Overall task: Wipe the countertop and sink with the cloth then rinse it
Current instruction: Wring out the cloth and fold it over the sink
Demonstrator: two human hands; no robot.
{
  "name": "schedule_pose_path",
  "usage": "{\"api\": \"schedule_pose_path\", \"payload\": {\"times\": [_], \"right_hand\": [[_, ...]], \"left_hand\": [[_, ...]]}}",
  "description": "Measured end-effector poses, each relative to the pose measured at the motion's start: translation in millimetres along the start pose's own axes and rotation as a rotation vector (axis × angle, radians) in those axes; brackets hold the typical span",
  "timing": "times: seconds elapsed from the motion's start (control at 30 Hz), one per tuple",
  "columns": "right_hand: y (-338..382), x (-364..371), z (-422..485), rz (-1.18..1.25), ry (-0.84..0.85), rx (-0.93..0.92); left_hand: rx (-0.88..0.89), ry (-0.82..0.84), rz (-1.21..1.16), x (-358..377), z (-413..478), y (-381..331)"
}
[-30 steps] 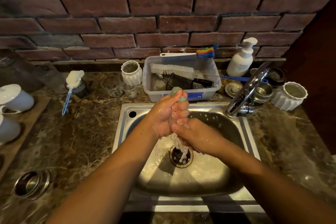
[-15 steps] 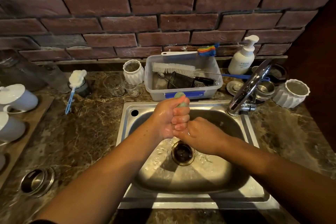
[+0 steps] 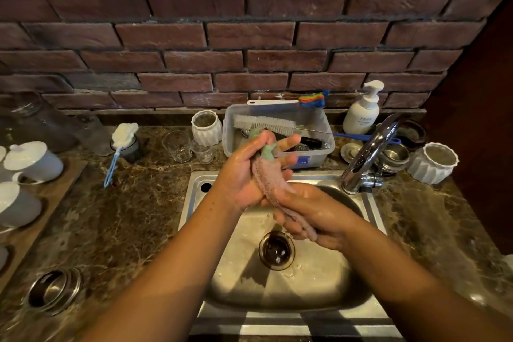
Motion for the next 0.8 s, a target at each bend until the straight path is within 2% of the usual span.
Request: {"api": "schedule_pose_path", "payload": {"times": [0.13,0.23,0.37,0.57,0.8], "right_hand": [[4,7,-7,-0.189,-0.085,0.003],[14,10,-9,-0.445,-0.244,-0.035],[22,10,-4,-0.834,-0.403,-0.201],[11,2,7,-1.102,-0.369,-0.154],[-2,-3,29,-1.185,-0.33,-0.087]], "left_hand": [[-0.042,0.029,-0.069,2,-4,3],[-0.051,-0.023,0.008,3,-2,5],[-0.116,-0.183,0.078,-2,5,10],[-0.192,-0.329,0.153,-27,5,22],[-0.215,-0.463,0.11,-60,2,29]]}}
Point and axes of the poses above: each hand's wrist, its own z-axis towards the middle knuckle, its own x-axis out of the palm, y = z × x, the point moved 6 cm from there along z, towards the middle knuckle, and after that the axes turned 3 degrees about y, right-handed, at the moved point
